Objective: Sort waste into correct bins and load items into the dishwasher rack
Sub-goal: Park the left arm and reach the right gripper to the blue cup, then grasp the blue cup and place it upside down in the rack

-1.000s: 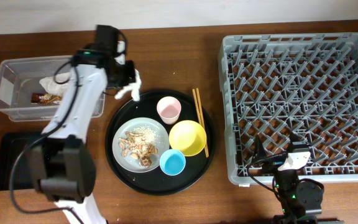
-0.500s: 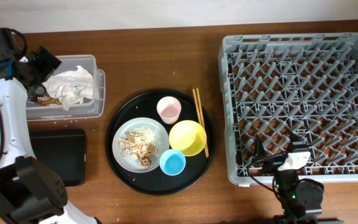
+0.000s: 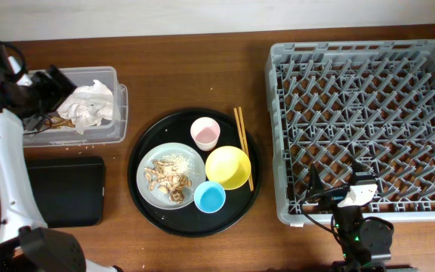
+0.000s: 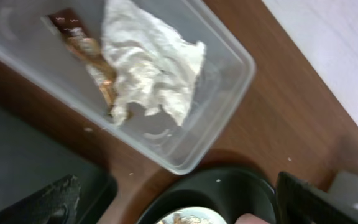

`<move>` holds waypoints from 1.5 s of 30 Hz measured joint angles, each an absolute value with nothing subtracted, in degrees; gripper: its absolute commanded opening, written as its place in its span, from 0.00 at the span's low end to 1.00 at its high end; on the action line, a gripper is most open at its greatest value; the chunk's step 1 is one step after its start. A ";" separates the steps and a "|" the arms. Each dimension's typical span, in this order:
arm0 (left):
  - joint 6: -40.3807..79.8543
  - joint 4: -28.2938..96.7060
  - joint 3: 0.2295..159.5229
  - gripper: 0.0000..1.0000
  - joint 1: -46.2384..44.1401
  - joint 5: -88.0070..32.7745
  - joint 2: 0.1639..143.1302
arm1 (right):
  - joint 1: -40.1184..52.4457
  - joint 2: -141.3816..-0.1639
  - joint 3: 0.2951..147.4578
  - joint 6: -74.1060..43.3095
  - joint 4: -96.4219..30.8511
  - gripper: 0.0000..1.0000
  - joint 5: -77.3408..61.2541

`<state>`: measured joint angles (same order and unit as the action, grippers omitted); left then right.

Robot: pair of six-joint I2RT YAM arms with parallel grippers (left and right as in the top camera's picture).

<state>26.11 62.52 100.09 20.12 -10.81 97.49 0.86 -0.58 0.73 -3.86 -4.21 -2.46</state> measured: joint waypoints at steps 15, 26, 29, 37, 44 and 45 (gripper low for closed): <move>29.69 65.78 100.07 0.99 27.46 -6.57 97.19 | 0.82 -0.67 2.20 -60.95 24.43 0.98 -38.89; 29.85 65.84 100.07 0.99 27.46 -6.57 97.27 | 35.86 -65.32 73.14 -21.04 -50.76 0.99 -16.78; 29.85 65.78 100.07 0.99 27.46 -6.57 97.30 | 55.81 -82.00 80.95 -25.06 -53.39 0.99 2.00; 29.85 65.78 100.07 0.99 27.49 -6.57 97.30 | 62.63 -100.20 81.97 -30.24 -51.64 0.77 -4.29; 29.85 65.80 100.07 0.99 27.46 -6.57 97.30 | 62.67 -103.70 81.97 -34.94 -54.30 0.68 5.58; 29.85 65.80 100.07 0.99 27.49 -6.57 97.30 | 62.67 -105.84 81.95 -36.21 -54.48 0.65 7.44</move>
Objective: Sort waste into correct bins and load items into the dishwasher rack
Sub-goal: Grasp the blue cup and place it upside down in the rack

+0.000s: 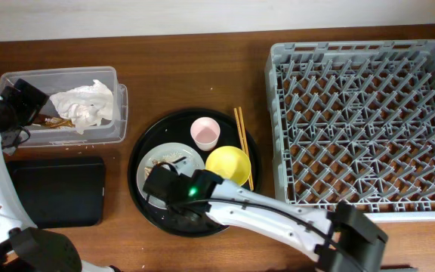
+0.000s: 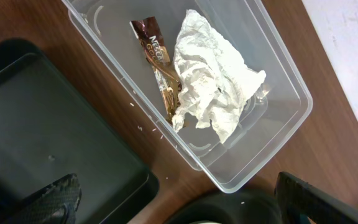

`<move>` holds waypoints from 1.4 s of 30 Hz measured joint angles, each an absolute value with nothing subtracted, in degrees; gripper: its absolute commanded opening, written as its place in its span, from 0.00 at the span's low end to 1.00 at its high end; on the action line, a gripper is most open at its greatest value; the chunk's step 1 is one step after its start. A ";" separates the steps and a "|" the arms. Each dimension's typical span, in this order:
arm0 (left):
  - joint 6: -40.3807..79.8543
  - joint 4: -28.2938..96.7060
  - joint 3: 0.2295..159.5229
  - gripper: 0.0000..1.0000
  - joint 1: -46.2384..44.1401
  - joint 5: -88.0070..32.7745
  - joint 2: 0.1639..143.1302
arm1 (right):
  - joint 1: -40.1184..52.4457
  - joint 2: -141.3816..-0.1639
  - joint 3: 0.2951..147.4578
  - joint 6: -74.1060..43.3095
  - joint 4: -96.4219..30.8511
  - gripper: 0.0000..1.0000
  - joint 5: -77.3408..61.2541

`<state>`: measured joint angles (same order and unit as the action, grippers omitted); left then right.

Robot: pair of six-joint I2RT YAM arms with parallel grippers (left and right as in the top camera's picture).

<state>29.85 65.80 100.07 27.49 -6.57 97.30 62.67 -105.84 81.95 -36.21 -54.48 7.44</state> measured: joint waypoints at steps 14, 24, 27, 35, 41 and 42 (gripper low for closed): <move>29.85 65.80 100.07 0.99 27.49 -6.57 97.30 | 62.67 -108.60 81.97 -39.44 -54.72 0.04 8.78; 29.85 65.84 100.07 0.99 27.46 -6.57 97.30 | 55.16 -103.20 111.63 -38.92 -94.00 0.04 25.06; 29.85 65.84 100.07 0.99 27.49 -6.57 97.30 | 31.73 -92.51 113.16 -33.89 -94.21 0.04 25.08; 29.85 65.80 100.07 0.99 27.53 -6.57 97.30 | -18.48 -96.49 109.19 11.00 -90.15 0.04 -50.59; 29.85 65.82 100.07 0.99 27.51 -6.57 97.30 | -18.87 -112.16 99.72 22.04 -86.35 0.04 -70.67; 29.85 65.80 100.07 0.99 27.53 -6.57 97.30 | -18.87 -114.78 99.29 22.46 -85.95 0.04 -71.02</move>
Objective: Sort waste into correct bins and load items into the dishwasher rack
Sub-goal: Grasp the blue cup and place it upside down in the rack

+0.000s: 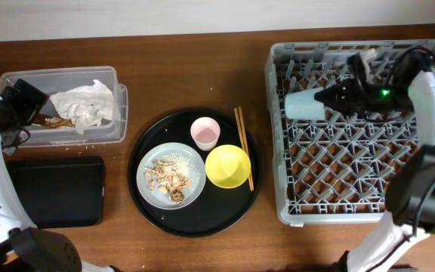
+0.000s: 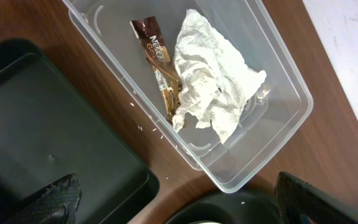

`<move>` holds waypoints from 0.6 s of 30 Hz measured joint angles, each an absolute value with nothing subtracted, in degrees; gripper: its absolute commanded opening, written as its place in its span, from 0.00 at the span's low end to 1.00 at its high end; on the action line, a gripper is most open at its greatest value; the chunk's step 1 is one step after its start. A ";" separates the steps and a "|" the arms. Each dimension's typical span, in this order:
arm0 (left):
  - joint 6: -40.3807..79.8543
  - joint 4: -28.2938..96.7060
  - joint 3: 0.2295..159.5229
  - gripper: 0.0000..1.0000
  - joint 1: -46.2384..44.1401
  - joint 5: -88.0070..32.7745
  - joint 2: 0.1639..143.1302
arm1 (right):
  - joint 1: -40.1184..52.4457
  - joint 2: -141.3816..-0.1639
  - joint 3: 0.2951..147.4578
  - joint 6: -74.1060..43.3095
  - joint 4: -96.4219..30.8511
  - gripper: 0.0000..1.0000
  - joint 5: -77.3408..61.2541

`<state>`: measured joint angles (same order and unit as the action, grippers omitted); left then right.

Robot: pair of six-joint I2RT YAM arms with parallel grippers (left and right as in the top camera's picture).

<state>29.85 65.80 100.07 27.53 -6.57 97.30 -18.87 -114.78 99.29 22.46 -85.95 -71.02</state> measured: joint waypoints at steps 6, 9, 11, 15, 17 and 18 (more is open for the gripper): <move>29.85 65.78 100.07 0.99 27.53 -6.57 97.30 | -22.15 -122.43 95.79 22.79 -85.60 0.04 -71.50; 29.85 65.80 100.07 0.99 27.53 -6.57 97.30 | -23.11 -122.48 92.62 24.82 -85.41 0.04 -73.08; 29.85 65.80 100.07 0.99 27.53 -6.55 97.30 | -23.11 -122.43 88.27 27.35 -84.93 0.04 -77.91; 29.85 65.80 100.07 0.99 27.51 -6.57 97.30 | -23.11 -122.43 86.65 28.73 -84.97 0.04 -80.34; 29.85 65.80 100.07 0.99 27.51 -6.57 97.30 | -23.11 -122.43 86.65 28.71 -85.17 0.09 -79.99; 29.85 65.80 100.07 0.99 27.53 -6.57 97.30 | -23.11 -122.43 86.65 28.71 -85.21 0.11 -79.53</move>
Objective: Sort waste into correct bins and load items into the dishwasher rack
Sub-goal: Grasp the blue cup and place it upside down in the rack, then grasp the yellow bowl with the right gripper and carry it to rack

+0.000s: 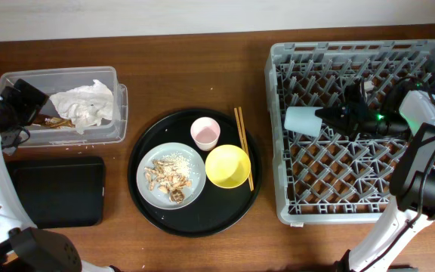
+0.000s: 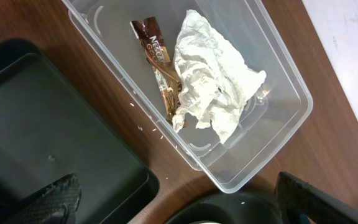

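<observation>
A round black tray (image 1: 202, 219) carries a grey plate of food scraps (image 1: 171, 176), a pink cup (image 1: 205, 133), a yellow bowl (image 1: 228, 167) and chopsticks (image 1: 243, 147). At the right stands the grey dishwasher rack (image 1: 353, 47). Over its left part my right gripper (image 1: 329, 115) is shut on a pale blue cup (image 1: 300, 119) lying on its side, low over the tines. My left gripper (image 1: 26, 100) hovers open and empty above the left end of the clear bin (image 1: 119, 113); its fingers (image 2: 48, 202) stand wide apart.
The clear bin (image 2: 278, 124) holds a crumpled white tissue (image 2: 213, 87) and a brown wrapper (image 2: 157, 56). A black bin (image 1: 55, 190) lies in front of it, also seen as the black bin (image 2: 36, 137) in the left wrist view. Crumbs dot the wood between them.
My right gripper with the blue cup has shifted a little toward the front of the rack and sits lower. The left arm has not moved.
The blue cup first stood on the tray while my left gripper hung over the clear bin. Then my right arm reached across the tray to the cup. Then the cup was off the tray, held sideways over the rack, where it now sits lower.
</observation>
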`<move>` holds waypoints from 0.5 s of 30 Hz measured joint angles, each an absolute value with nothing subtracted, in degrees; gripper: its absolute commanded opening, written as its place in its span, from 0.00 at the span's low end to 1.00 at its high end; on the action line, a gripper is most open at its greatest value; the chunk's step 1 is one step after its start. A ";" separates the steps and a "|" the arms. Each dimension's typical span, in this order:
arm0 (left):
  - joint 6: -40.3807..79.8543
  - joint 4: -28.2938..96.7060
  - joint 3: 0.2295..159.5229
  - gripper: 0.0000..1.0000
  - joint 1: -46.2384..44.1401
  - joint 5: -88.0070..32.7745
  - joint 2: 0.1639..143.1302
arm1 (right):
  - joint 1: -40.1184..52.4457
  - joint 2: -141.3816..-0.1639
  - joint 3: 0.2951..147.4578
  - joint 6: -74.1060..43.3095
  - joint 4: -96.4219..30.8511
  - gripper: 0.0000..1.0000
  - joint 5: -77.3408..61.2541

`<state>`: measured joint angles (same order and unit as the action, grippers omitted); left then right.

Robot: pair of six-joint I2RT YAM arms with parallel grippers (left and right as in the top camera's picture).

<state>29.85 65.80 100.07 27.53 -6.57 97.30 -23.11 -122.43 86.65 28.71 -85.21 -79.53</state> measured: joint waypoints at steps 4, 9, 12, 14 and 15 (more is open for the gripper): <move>29.85 65.78 100.07 0.99 27.53 -6.57 97.30 | -27.66 -122.43 86.61 25.78 -83.99 0.15 -71.42; 29.85 65.78 100.07 0.99 27.53 -6.57 97.30 | -34.11 -108.62 86.02 11.81 -79.24 0.21 -51.40; 29.85 65.78 100.07 0.99 27.53 -6.57 97.30 | -32.77 -86.41 86.06 0.80 -76.27 0.41 -36.86; 29.85 65.78 100.07 0.99 27.53 -6.52 97.30 | -23.51 -71.61 86.28 -2.20 -76.09 0.47 -33.17; 29.85 65.73 100.07 0.99 27.53 -6.55 97.30 | -19.20 -68.84 86.24 -2.63 -75.79 0.48 -31.97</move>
<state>29.85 65.73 100.07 27.53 -6.55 97.30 -19.20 -68.84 86.24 -2.63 -75.79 -31.97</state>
